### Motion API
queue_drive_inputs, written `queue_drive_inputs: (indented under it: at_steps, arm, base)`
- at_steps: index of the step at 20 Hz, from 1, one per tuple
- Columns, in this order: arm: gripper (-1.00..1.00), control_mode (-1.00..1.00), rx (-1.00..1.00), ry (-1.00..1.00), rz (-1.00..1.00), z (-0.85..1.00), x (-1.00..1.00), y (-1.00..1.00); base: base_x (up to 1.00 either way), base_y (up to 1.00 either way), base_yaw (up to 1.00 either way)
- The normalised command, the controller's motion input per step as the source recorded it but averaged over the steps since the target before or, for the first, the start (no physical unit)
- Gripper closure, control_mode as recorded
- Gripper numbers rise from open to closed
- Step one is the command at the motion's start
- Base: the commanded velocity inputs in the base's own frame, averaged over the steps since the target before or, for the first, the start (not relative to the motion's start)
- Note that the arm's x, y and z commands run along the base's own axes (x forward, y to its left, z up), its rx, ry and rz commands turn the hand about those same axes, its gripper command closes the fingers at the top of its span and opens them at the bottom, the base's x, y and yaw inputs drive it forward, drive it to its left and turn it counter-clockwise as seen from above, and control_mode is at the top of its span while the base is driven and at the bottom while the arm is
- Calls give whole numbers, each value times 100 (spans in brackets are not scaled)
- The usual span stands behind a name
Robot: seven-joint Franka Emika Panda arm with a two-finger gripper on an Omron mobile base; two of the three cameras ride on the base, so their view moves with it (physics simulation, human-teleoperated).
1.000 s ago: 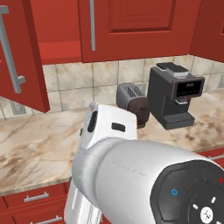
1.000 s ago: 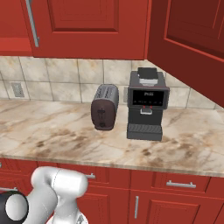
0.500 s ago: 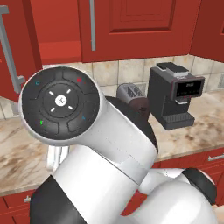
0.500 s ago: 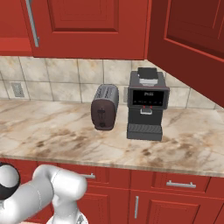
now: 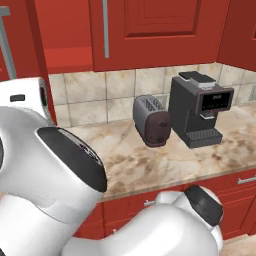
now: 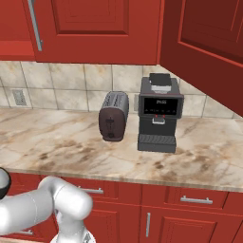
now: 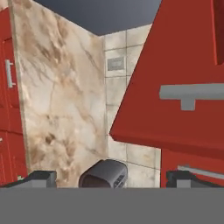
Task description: Close all open cabinet doors.
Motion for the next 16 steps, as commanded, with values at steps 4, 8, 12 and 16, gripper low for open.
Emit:
queue_drive_inputs:
  at_steps: [4,8,12,16]
  arm:
    - [-100,-100,-28,-23,0,0,2,47]
    - [-100,-100,-24,-18,0,0,14,35]
    - [-100,-100,-18,-14,0,0,44,22]
    - [-100,-100,-11,-9,0,0,62,10]
  base:
    - [0,0,0]
    - [0,0,0]
    - [0,0,0]
    - [0,0,0]
